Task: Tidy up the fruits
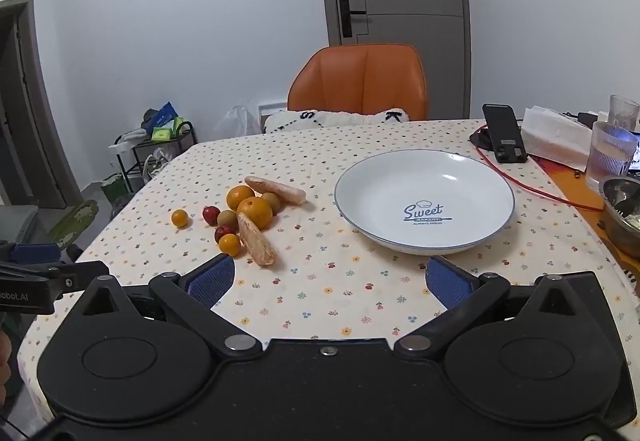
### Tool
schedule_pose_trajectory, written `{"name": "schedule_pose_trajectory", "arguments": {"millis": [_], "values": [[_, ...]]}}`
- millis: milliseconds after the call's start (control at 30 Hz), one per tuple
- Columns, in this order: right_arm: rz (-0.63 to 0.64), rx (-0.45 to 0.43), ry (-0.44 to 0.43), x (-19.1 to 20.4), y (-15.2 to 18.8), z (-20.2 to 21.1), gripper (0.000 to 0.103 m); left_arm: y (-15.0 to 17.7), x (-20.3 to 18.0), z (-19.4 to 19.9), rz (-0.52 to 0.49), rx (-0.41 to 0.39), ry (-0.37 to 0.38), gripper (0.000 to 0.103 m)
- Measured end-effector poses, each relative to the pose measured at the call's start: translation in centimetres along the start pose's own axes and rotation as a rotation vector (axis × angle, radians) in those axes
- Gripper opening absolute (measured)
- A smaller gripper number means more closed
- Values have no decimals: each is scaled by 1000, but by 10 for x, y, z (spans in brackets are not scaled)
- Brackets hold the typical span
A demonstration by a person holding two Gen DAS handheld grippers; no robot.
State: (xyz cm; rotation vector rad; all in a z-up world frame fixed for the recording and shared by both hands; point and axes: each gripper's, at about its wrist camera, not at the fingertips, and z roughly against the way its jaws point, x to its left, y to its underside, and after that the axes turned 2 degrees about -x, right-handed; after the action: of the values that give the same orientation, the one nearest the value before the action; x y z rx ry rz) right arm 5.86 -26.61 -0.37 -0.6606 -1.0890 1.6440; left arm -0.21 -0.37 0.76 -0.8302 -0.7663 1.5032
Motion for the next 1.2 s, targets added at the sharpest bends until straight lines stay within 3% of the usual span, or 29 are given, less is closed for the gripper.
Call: {"name": "schedule_pose_trajectory", "arguments": {"millis": [1200], "values": [[42, 1, -27, 11, -3, 4, 103, -9, 9, 17, 15, -49, -8, 103]]}}
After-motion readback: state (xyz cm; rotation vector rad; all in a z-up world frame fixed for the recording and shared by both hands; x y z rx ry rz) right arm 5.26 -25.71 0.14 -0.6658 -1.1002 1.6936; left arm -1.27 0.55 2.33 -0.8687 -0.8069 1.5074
